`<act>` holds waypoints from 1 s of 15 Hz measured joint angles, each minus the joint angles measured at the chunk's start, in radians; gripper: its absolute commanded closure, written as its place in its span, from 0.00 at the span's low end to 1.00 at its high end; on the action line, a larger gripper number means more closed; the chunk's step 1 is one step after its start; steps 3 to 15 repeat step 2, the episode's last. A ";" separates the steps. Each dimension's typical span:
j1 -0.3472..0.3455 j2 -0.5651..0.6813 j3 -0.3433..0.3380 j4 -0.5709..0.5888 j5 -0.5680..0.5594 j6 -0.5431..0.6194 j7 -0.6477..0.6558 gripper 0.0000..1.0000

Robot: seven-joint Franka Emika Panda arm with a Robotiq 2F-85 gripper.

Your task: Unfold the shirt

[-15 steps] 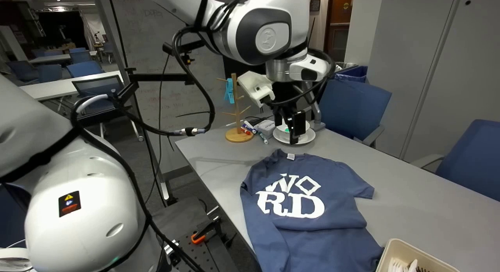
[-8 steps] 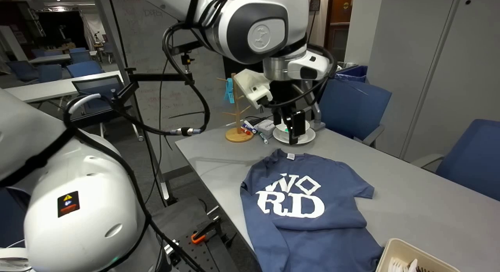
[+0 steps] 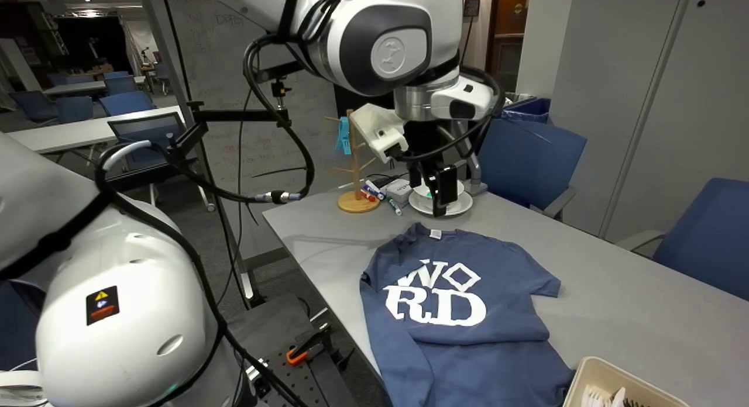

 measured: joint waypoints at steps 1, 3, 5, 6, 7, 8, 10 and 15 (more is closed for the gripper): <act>0.000 0.000 0.000 0.000 0.000 0.000 0.000 0.00; 0.000 0.000 0.000 0.000 0.000 0.000 0.000 0.00; 0.000 0.000 0.000 0.000 0.000 0.000 0.000 0.00; 0.000 0.000 0.000 0.000 0.000 0.000 0.000 0.00; 0.000 0.000 0.000 0.000 0.000 0.000 0.000 0.00; 0.000 0.000 0.000 0.000 0.000 0.000 0.000 0.00; 0.000 0.000 0.000 0.000 0.000 0.000 0.000 0.00; 0.000 0.000 0.000 0.000 0.000 0.000 0.000 0.00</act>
